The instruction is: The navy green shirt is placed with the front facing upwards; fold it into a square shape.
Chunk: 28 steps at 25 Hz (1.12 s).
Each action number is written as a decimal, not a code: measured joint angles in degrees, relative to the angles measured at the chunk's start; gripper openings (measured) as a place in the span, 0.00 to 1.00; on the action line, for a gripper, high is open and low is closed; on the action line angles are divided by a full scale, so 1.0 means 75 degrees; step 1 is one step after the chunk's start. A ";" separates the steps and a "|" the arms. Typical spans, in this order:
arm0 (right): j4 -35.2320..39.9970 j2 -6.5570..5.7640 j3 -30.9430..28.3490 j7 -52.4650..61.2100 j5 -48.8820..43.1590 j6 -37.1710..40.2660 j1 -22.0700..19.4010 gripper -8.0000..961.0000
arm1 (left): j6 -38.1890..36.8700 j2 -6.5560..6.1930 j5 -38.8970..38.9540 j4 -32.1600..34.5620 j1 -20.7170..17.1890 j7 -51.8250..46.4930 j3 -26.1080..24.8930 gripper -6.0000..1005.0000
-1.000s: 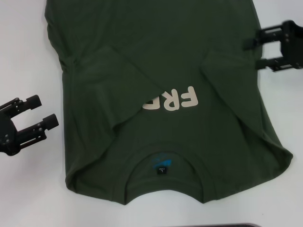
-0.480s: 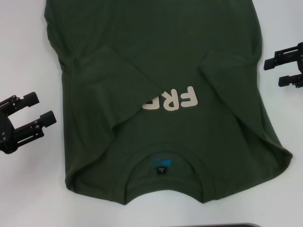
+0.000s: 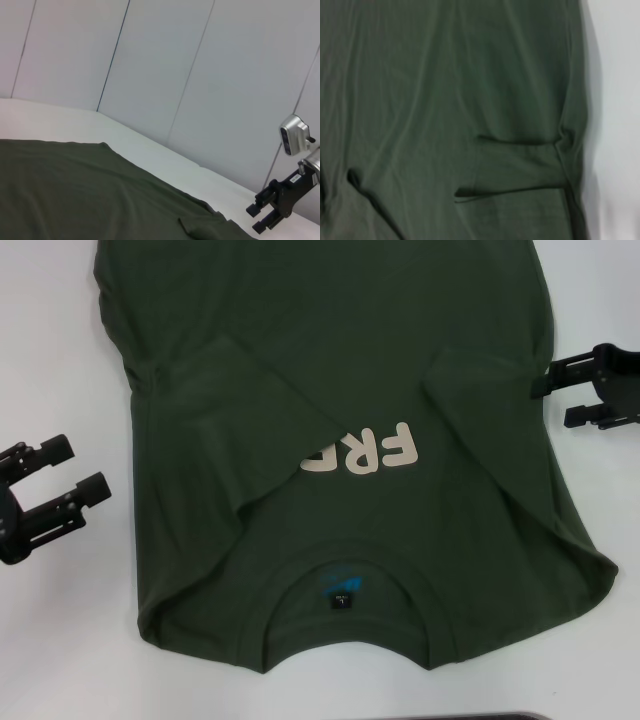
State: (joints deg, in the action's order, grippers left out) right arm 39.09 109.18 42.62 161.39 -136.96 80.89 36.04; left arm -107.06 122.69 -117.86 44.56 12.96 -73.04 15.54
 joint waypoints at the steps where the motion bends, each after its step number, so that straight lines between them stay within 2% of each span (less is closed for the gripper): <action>1: -0.0027 0.0019 0.0025 -0.0002 -0.0002 -0.0056 -0.0002 0.76 | 0.0000 0.0000 0.0000 0.0000 0.0001 0.0001 -0.0019 0.77; 7: -0.0193 0.0184 0.0034 -0.0169 -0.0005 -0.0325 0.0003 0.76 | 0.0009 0.0000 0.0000 0.0000 0.0021 0.0000 -0.0033 0.77; 14: -0.0286 0.0222 0.0010 -0.0193 0.0032 -0.0406 0.0021 0.76 | 0.0022 0.0000 0.0000 -0.0004 0.0016 0.0010 -0.0033 0.77; 28: -0.0379 0.0421 -0.0063 -0.0287 0.0276 -0.0339 0.0193 0.76 | 0.0039 0.0000 -0.0013 -0.0023 0.0052 0.0036 -0.0033 0.77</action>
State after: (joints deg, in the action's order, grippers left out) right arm 36.25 112.34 42.14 159.24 -134.89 78.34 37.49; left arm -106.77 122.69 -117.96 44.38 13.35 -72.77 15.29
